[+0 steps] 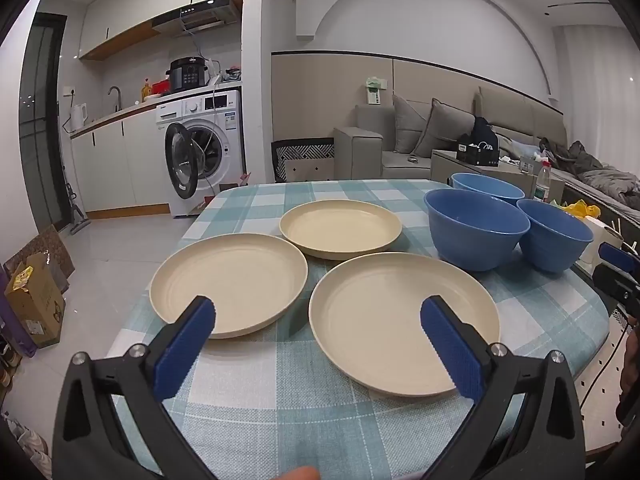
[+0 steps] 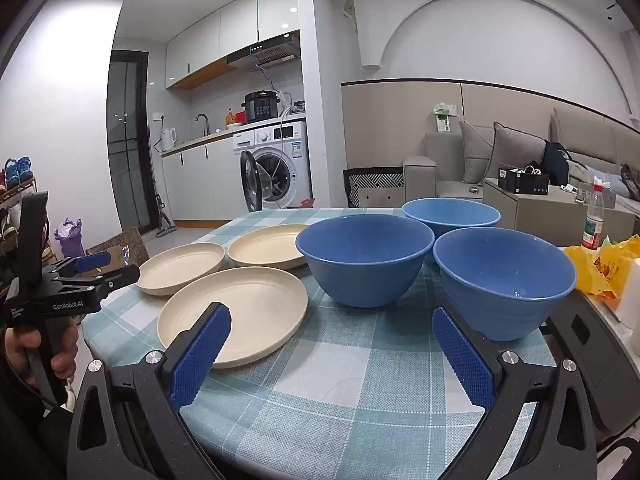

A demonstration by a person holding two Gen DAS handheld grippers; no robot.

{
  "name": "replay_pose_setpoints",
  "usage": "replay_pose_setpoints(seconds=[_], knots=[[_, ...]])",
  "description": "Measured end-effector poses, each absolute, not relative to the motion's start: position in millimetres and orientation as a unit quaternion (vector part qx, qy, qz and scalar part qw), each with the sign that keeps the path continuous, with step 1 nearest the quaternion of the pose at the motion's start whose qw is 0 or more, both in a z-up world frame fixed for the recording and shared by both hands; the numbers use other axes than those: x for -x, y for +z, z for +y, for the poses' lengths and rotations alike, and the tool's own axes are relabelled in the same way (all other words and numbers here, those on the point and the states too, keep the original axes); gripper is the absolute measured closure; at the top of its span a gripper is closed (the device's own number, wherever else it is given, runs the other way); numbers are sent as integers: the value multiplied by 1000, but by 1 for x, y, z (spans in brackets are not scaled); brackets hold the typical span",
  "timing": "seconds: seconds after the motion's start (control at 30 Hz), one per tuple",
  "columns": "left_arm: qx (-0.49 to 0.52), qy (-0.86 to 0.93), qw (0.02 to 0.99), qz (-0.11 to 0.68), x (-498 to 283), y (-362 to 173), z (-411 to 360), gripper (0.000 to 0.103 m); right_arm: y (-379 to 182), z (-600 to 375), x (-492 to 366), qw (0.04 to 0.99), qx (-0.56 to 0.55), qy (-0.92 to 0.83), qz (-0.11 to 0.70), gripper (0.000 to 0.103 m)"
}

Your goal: Organize plates and bowls

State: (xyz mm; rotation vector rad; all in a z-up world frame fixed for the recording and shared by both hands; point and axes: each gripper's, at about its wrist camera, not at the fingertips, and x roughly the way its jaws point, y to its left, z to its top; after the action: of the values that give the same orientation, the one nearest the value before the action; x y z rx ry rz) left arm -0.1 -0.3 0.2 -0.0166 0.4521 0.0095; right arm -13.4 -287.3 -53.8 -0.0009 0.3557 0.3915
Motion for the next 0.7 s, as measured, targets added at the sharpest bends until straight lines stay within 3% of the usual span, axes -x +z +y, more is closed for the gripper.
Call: replay_pose_setpoints(seconds=[0.7], knots=[[11, 4, 975, 220, 1, 1, 4, 0, -53, -287, 13, 965, 4, 193, 177, 0]])
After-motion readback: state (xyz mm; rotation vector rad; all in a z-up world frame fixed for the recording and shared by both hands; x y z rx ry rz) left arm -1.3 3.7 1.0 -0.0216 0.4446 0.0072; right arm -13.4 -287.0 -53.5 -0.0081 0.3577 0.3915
